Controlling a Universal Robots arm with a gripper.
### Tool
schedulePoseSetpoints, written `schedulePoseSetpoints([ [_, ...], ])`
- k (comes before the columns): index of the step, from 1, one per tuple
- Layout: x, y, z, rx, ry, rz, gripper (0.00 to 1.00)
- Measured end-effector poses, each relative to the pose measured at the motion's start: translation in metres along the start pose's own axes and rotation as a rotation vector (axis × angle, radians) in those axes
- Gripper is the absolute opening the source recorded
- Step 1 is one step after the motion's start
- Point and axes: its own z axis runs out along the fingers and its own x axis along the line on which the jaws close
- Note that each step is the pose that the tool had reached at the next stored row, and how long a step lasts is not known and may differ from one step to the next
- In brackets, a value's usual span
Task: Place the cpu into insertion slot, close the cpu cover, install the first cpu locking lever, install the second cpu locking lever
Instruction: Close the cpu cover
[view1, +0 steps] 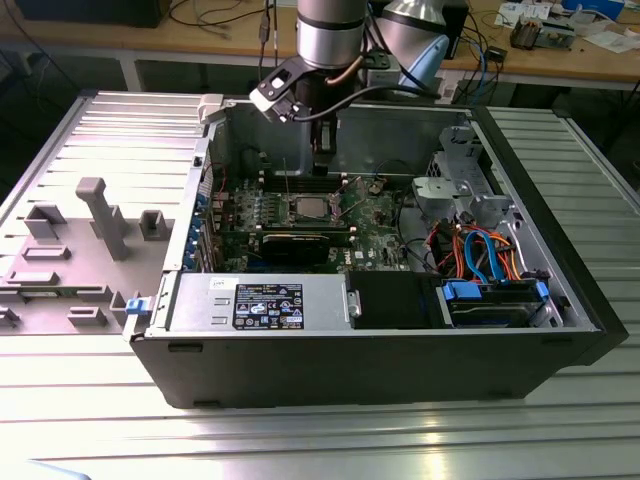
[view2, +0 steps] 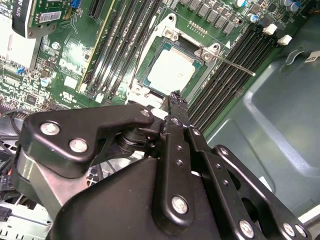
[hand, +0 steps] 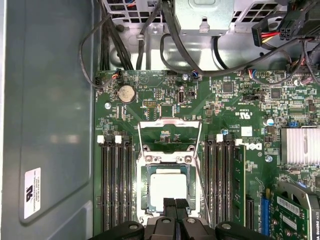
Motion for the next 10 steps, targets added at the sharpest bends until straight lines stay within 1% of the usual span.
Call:
schedulePoseSetpoints([
  [5,0.0,0.0001,-0.0065,0.0,0.0,0.0,0.11],
  [10,0.0,0.0003,-0.0074,0.0,0.0,0.0,0.11],
])
